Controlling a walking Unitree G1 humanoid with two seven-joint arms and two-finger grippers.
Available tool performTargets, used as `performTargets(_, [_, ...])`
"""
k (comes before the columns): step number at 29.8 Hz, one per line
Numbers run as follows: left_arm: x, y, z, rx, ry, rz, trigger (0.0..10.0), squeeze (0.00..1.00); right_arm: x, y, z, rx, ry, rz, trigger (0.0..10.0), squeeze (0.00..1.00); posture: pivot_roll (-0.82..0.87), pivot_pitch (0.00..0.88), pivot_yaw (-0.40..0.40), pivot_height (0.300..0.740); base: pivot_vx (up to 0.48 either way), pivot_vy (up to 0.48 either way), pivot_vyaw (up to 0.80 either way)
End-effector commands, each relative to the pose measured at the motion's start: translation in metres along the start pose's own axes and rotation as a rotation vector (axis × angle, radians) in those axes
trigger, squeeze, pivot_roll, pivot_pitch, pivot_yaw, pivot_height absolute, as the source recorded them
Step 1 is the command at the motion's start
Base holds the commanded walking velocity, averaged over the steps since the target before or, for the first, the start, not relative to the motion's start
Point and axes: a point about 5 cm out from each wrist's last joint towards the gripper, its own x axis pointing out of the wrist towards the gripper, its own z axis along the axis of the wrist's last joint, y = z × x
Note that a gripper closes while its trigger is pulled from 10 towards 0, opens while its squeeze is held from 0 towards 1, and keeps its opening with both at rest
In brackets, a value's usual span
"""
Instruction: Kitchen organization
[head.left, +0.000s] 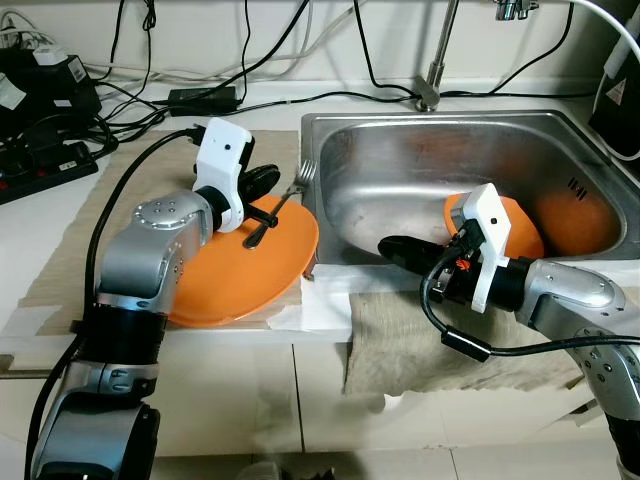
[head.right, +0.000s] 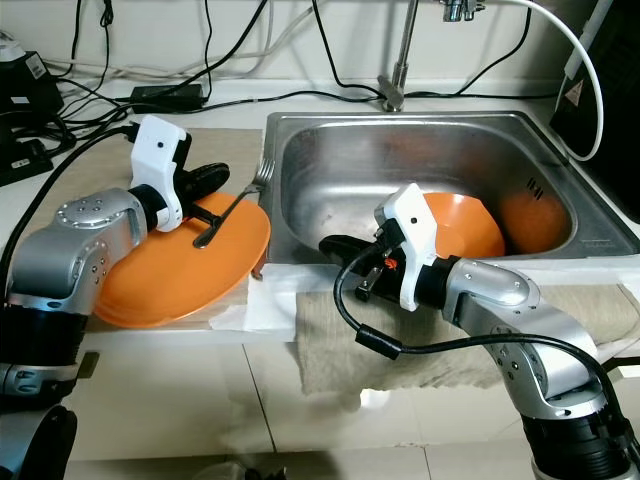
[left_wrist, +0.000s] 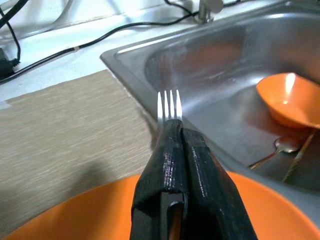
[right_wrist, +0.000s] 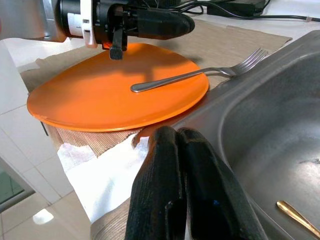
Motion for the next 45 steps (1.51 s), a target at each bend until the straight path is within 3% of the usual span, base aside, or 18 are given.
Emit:
performTargets(1, [0.0,0.001,0.0,0.033,0.007,0.031,4.7,1.0,0.001,-0.002,0.002,-0.014,-0.006,-0.011,10.0,0.0,0.01,0.008,0.022,0.74,0.0,0.0,0.0])
performTargets(2, [0.0,-0.001,-0.002,0.023,0.013,0.03,10.0,1.0,0.001,-0.003,0.002,-0.014,-0.006,-0.016,10.0,0.0,0.01,0.008,0.021,0.74,0.0,0.0,0.0])
performTargets(10, [-0.003,-0.003,-0.02,0.0,0.127,-0.011,10.0,1.0,0.0,-0.002,0.001,-0.014,-0.002,-0.017,10.0,0.0,0.01,0.009,0.026,0.74,0.0,0.0,0.0])
performTargets(18, [-0.02,0.029,0.013,0.047,0.099,0.021,10.0,1.0,-0.001,-0.002,-0.002,-0.012,0.006,-0.018,10.0,0.0,0.02,0.005,0.035,0.74,0.0,0.0,0.0])
performTargets(35, [-0.021,0.009,0.001,0.016,0.147,-0.079,10.0,1.0,0.0,-0.002,-0.005,-0.011,0.012,-0.021,10.0,0.0,0.02,0.002,0.032,0.74,0.0,0.0,0.0])
performTargets(45, [-0.018,0.006,0.008,0.023,0.121,-0.088,10.0,1.0,0.001,-0.002,-0.006,-0.012,0.01,-0.021,10.0,0.0,0.02,0.002,0.034,0.74,0.0,0.0,0.0])
